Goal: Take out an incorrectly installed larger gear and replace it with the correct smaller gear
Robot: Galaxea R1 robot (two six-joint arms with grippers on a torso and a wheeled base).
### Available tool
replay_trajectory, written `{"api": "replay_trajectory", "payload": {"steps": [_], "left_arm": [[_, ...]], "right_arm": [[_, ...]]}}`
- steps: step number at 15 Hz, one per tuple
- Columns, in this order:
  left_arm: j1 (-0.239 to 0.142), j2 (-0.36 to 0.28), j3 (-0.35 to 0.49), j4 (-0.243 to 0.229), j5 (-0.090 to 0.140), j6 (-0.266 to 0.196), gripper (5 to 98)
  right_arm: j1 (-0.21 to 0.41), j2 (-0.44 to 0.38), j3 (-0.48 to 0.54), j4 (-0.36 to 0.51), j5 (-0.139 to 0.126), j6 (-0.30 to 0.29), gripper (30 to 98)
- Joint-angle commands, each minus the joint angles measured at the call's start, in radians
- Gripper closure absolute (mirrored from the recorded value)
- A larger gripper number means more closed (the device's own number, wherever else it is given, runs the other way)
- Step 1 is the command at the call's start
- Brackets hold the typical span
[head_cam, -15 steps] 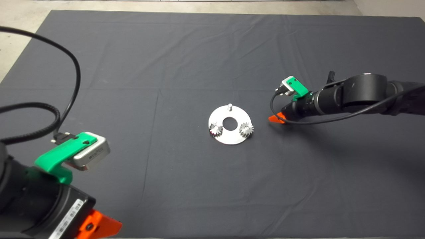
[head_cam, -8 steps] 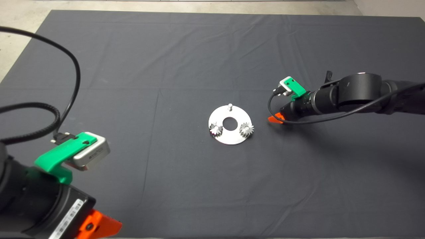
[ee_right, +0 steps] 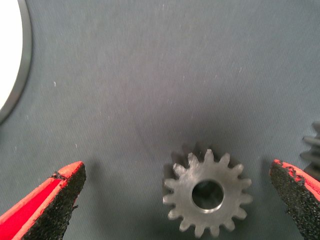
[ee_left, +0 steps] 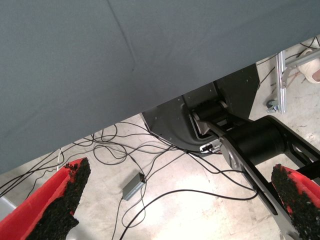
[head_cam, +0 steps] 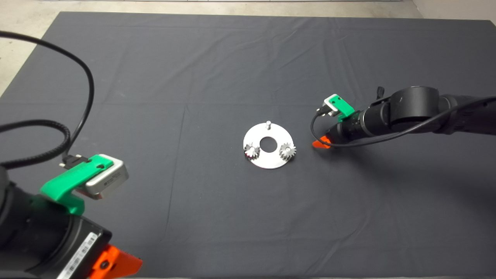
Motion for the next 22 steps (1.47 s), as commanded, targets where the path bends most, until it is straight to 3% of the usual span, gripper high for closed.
{"api": "replay_trajectory", "payload": {"steps": [1,4,10,11,16,19,21,22], "left_arm": [[-0.004,-0.001,0.013,0.001,0.004,-0.006,10.7],[-0.004,-0.001,0.013,0.001,0.004,-0.006,10.7],[-0.004,-0.001,0.013,0.001,0.004,-0.006,10.7],[-0.004,-0.001,0.013,0.001,0.004,-0.006,10.7],[-0.004,-0.001,0.013,0.001,0.004,-0.005,10.7],[-0.002,-0.001,0.013,0.001,0.005,-0.005,10.7],[-0.002,-0.001,0.013,0.001,0.005,-0.005,10.7],[-0.001,-0.001,0.013,0.001,0.005,-0.006,10.7]], "right_arm": [[0.020,-0.001,-0.001,0.028,-0.020,-0.003,30.8],[0.020,-0.001,0.000,0.028,-0.050,-0.003,30.8],[0.020,0.028,-0.033,0.030,-0.057,-0.003,33.7],[0.020,0.030,-0.033,0.032,-0.057,-0.003,37.4],[0.020,0.033,-0.041,0.055,-0.058,-0.003,43.0],[0.021,0.035,-0.042,0.067,-0.096,-0.003,48.2],[0.025,0.033,-0.042,0.068,-0.098,-0.005,48.3],[0.026,0.033,-0.042,0.068,-0.098,-0.005,52.4]]}}
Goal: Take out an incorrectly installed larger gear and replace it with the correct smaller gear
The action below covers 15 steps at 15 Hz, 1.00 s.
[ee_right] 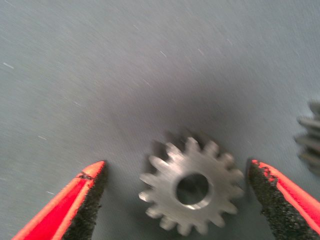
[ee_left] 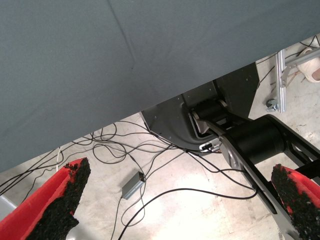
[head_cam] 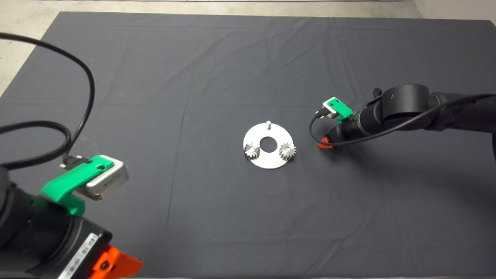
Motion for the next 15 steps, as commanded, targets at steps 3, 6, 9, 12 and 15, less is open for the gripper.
{"api": "replay_trajectory", "payload": {"steps": [3,6,9,12,15], "left_arm": [[-0.003,-0.002,0.013,0.001,0.005,-0.003,10.7],[0.003,-0.004,0.013,0.001,0.005,-0.003,10.7],[0.007,-0.004,0.013,0.001,0.005,-0.003,10.7],[0.011,-0.005,0.013,0.001,0.005,-0.003,10.7],[0.020,-0.005,0.013,0.001,0.007,-0.003,10.7]], "right_arm": [[0.025,0.001,-0.001,0.027,-0.002,-0.005,53.9],[0.027,-0.001,-0.002,0.027,-0.001,-0.005,58.6],[0.027,-0.003,-0.005,0.027,-0.001,-0.002,63.5],[0.027,-0.005,-0.012,0.027,0.001,0.000,68.2],[0.027,-0.008,-0.031,0.027,0.007,0.002,70.0]]}}
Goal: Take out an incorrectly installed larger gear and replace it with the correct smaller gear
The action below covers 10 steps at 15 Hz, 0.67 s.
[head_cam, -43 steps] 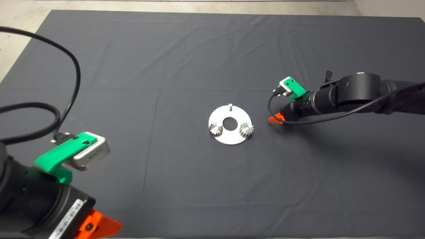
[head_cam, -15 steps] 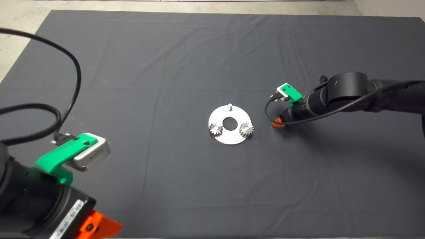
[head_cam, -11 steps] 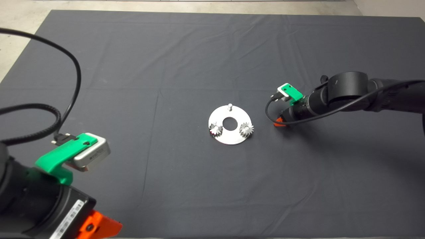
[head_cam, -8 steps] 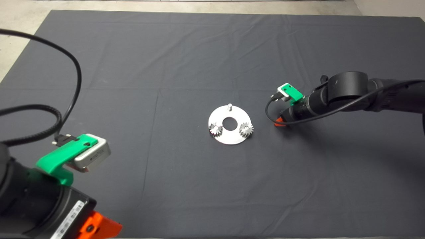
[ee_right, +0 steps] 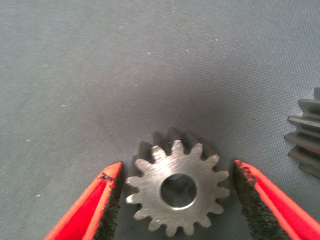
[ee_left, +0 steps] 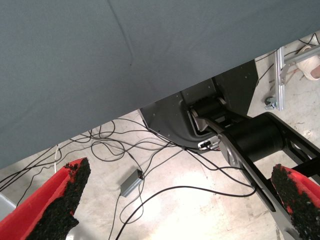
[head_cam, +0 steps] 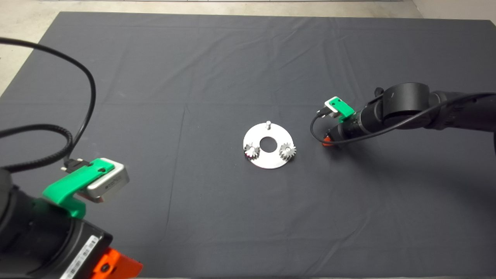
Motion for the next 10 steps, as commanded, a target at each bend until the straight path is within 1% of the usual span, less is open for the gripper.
{"api": "replay_trajectory", "payload": {"steps": [1,3,4,5,7,8,10], "left_arm": [[0.004,-0.003,0.011,0.001,0.005,-0.003,10.7],[0.009,-0.003,0.011,0.001,0.007,-0.003,10.7],[0.010,-0.003,0.011,0.001,0.007,-0.003,10.7],[0.011,-0.003,0.011,0.001,0.007,-0.003,10.7],[0.012,-0.004,0.011,0.001,0.007,-0.003,10.7],[0.012,-0.004,0.011,0.001,0.007,-0.003,10.7],[0.015,-0.004,0.011,0.001,0.007,-0.003,10.7]], "right_arm": [[0.024,-0.010,-0.015,0.023,0.005,0.002,71.8],[0.024,-0.010,-0.018,0.023,0.007,0.002,72.2],[0.024,-0.010,-0.018,0.024,0.007,0.002,75.5],[0.024,-0.010,-0.018,0.024,0.007,0.004,77.1],[0.024,-0.011,-0.018,0.024,0.008,0.002,77.5],[0.024,-0.013,-0.016,0.025,0.008,0.002,81.0],[0.024,-0.013,-0.016,0.026,0.010,0.004,81.9]]}}
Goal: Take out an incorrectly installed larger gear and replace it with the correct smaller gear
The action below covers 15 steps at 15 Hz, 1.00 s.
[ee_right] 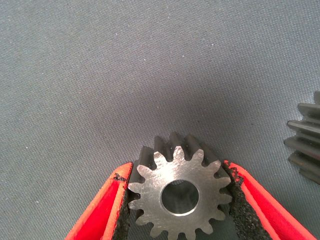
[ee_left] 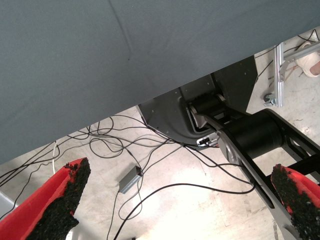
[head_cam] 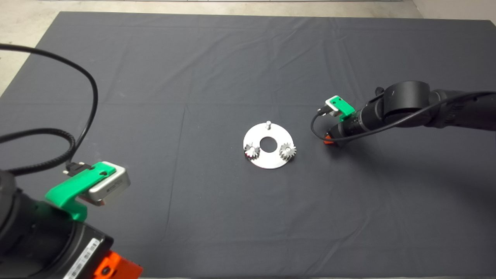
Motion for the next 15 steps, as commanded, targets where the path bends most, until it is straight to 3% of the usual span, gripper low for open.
{"api": "replay_trajectory", "payload": {"steps": [1,6,8,10,13,15], "left_arm": [[0.002,-0.004,0.010,0.001,0.005,-0.003,10.7],[0.003,-0.025,0.010,0.001,0.004,-0.003,10.7],[0.002,-0.041,0.010,0.001,0.004,-0.002,10.7],[0.003,-0.041,0.010,0.001,0.004,0.000,10.7],[0.008,-0.041,0.010,0.002,0.004,0.000,10.7],[0.008,-0.041,0.010,0.002,-0.001,0.001,10.7]], "right_arm": [[0.022,-0.011,0.002,0.014,-0.008,0.001,82.0],[0.023,-0.008,0.036,0.013,0.015,-0.003,85.3],[0.048,-0.005,0.053,0.022,0.012,0.004,85.3],[0.124,-0.007,0.113,0.048,0.003,0.009,86.5],[0.268,0.020,0.116,0.171,0.003,0.017,87.2],[0.334,0.079,0.090,0.201,-0.003,0.040,87.2]]}}
